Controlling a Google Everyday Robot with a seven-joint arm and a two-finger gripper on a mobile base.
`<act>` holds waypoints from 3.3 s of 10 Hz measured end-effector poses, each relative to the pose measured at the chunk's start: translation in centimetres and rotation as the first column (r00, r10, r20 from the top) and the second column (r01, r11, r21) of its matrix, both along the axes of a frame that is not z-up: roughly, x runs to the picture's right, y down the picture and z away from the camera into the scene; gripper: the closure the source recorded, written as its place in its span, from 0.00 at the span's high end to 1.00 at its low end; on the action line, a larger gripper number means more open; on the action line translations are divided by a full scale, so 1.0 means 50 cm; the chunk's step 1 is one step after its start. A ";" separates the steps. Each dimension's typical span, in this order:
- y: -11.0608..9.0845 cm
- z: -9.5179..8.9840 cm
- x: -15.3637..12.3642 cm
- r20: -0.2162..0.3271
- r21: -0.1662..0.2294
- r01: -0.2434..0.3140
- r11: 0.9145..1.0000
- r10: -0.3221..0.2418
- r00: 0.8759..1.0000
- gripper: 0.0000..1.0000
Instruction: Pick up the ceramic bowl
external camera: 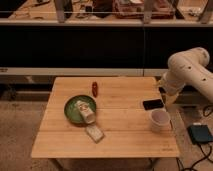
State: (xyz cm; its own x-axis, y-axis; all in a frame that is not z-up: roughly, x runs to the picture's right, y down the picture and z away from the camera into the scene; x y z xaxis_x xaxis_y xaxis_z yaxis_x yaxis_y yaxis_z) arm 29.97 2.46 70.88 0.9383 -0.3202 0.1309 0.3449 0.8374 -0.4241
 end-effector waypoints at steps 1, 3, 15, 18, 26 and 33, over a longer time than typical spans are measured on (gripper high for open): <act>0.000 0.000 0.000 0.000 0.000 0.000 1.000 0.000 1.000 0.65; 0.000 0.000 0.000 0.000 0.000 0.000 1.000 0.000 1.000 0.65; -0.209 0.111 -0.067 0.409 0.381 -0.006 0.925 -0.162 0.898 0.65; -0.282 0.116 -0.070 0.464 0.545 -0.017 0.838 -0.284 0.839 0.65; -0.299 0.051 -0.248 0.561 0.770 -0.001 0.638 -0.678 0.474 0.65; -0.137 -0.011 -0.394 0.632 0.775 0.030 0.631 -0.774 -0.041 0.65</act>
State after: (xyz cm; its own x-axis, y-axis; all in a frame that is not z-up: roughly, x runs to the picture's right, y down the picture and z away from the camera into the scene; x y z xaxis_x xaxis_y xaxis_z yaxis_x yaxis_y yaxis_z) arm 10.28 -4.38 70.33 -0.1790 -0.9216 0.3445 0.4345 0.2402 0.8681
